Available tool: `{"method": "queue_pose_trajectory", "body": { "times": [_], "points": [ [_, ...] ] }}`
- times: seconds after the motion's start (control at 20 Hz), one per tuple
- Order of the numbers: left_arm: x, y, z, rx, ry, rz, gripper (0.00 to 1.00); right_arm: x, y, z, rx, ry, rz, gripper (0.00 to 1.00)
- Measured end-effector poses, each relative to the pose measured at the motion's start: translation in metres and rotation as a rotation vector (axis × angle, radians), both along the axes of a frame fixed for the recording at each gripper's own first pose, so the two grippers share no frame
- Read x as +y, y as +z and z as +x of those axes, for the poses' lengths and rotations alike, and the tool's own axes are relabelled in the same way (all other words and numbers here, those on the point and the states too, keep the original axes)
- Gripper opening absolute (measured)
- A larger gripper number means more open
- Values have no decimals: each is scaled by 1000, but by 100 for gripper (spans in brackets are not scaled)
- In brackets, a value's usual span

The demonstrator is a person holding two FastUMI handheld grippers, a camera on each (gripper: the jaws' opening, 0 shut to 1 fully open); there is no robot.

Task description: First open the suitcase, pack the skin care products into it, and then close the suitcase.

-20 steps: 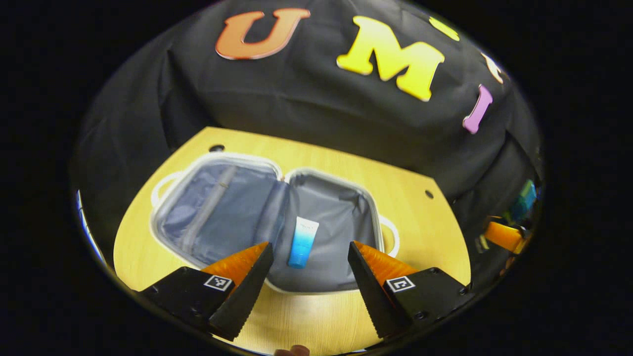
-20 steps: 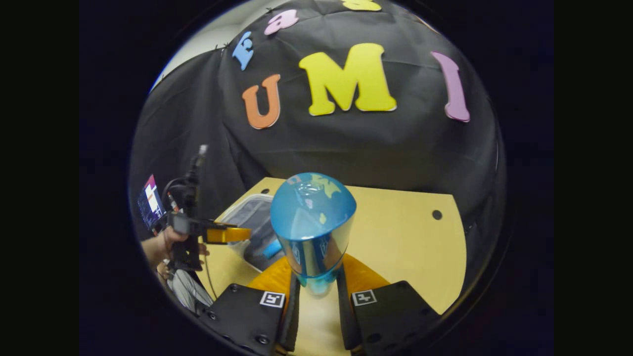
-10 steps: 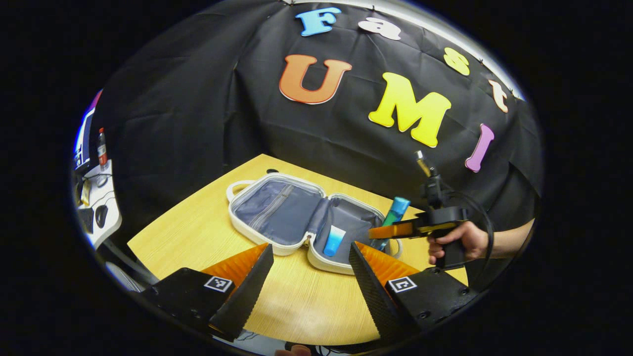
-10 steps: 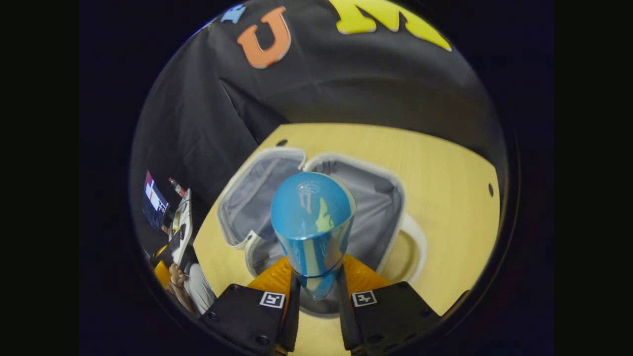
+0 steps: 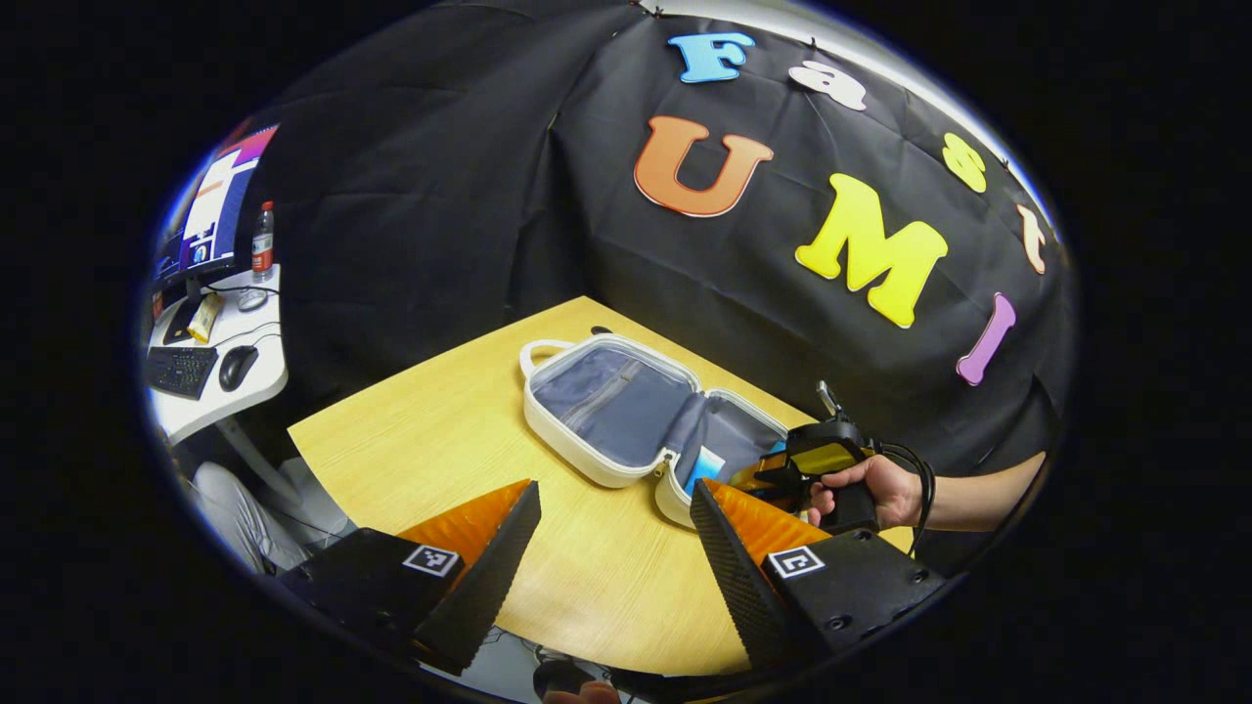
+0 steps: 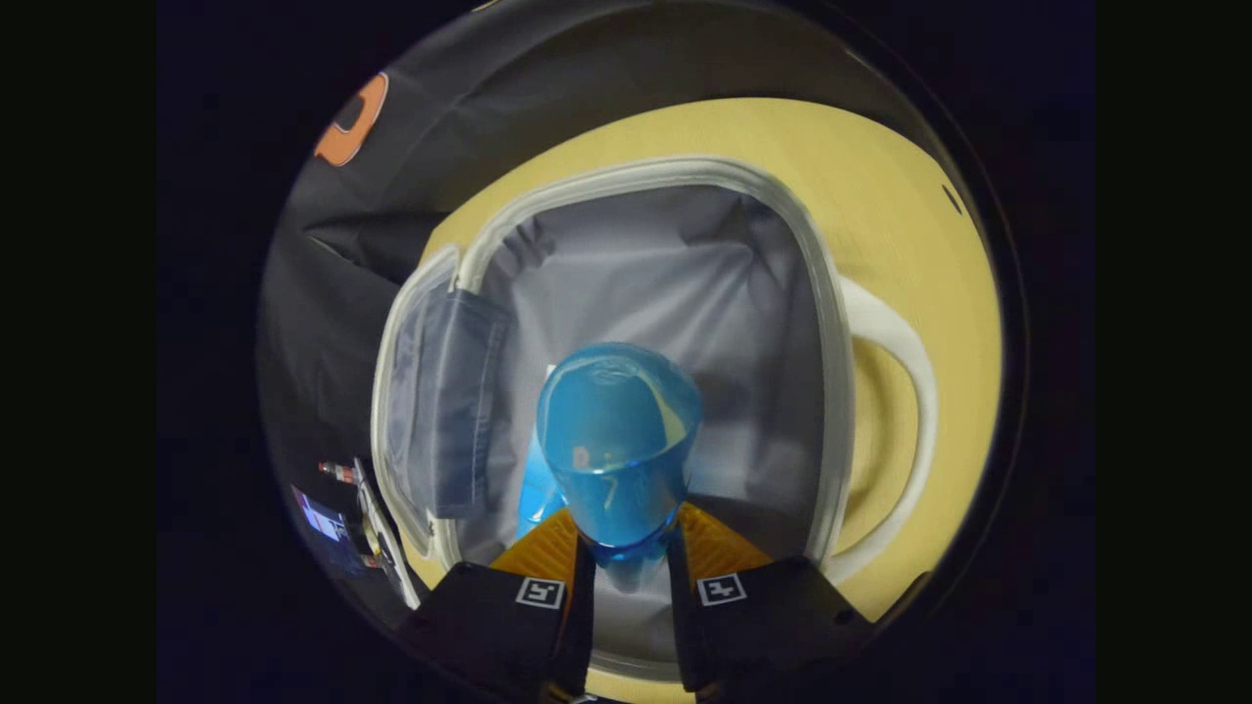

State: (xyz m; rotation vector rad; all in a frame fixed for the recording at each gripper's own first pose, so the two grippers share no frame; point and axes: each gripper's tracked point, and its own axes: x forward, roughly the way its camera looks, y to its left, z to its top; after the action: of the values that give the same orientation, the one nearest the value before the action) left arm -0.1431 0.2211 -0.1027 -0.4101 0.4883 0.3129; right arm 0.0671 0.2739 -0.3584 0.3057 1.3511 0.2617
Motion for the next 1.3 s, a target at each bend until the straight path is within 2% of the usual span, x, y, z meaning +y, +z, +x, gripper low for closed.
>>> {"method": "queue_pose_trajectory", "body": {
  "times": [0.1,0.15,0.25,0.4,0.5,0.75,0.8,0.85,0.95,1.1,1.2,1.3],
  "points": [
    [1,-1,0,-3,0,5,98,3,-3,0,-2,-1,-22,33],
    [2,-1,0,-5,-3,10,98,4,-3,-1,-5,-3,-27,29],
    [1,-2,0,1,-15,12,98,5,-3,-1,-5,-22,-33,35],
    [-2,-4,5,-6,-47,17,98,0,-1,3,-5,-75,-30,38],
    [-3,-9,9,8,-81,19,98,4,12,3,-14,-94,11,42],
    [14,-6,32,-6,-134,75,98,-17,64,6,-174,-21,3,63],
    [18,-4,39,-19,-139,84,98,-23,77,5,-207,-13,13,63],
    [23,-3,45,-35,-148,88,98,-29,89,3,-240,3,17,70],
    [35,-5,55,-58,-157,87,98,-42,115,-3,-328,69,19,71],
    [70,-18,71,-87,-134,78,98,-62,154,-14,-519,214,-18,71],
    [92,-29,88,-130,-122,-12,98,-69,180,-33,-614,296,-13,71],
    [123,-51,107,-144,-87,-125,98,-82,186,-55,-664,368,-41,71]
  ]
}}
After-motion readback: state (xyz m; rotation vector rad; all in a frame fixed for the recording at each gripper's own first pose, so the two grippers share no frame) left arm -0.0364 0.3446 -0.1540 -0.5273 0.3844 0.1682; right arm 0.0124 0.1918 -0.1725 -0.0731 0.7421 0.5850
